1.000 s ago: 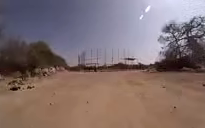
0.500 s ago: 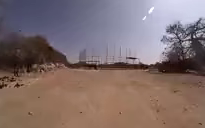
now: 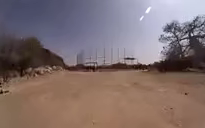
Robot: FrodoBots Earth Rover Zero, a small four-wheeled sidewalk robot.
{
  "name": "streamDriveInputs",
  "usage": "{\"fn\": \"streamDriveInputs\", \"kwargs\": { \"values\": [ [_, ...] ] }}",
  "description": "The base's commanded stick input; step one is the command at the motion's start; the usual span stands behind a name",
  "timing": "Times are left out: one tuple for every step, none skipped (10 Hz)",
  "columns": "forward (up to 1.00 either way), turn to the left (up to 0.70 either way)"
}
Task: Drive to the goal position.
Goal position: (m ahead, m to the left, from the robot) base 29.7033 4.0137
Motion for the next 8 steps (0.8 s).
{"fn": "streamDriveInputs", "kwargs": {
  "values": [
    [1.00,0.03],
    [1.00,0.03],
    [1.00,0.03],
    [1.00,0.03],
    [1.00,0.03],
    [1.00,0.03],
    [1.00,0.03],
    [1.00,0.03]
  ]
}}
